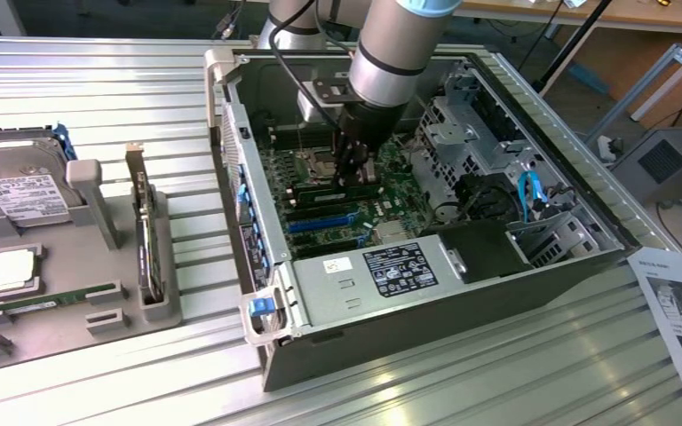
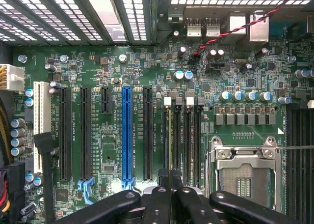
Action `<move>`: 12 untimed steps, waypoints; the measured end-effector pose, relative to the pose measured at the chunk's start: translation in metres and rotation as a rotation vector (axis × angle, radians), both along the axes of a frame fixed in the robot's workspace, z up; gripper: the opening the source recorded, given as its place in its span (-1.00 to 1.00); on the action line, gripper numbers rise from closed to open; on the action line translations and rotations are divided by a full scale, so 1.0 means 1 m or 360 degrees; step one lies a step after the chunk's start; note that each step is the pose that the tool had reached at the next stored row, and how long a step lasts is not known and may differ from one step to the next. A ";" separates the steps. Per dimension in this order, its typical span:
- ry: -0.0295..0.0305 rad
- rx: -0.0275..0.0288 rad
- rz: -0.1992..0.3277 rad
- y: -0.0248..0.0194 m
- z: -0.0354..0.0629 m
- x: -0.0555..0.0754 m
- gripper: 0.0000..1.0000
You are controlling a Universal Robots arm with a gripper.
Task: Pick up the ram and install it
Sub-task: 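Press down the ram until it locks into place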
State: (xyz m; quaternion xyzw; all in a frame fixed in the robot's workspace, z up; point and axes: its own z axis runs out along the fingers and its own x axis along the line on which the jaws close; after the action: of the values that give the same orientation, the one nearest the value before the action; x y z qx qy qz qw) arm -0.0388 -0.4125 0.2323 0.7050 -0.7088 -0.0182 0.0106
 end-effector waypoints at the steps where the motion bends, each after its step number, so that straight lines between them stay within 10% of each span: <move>1: 0.00000 -0.00002 0.0000 0.0000 -0.0004 0.000 -0.79; 12: 0.00000 -0.00002 0.0000 0.0000 -0.0018 0.000 -0.79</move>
State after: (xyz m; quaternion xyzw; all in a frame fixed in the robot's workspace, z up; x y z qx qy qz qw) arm -0.0388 -0.4125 0.2304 0.7050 -0.7089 -0.0182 0.0107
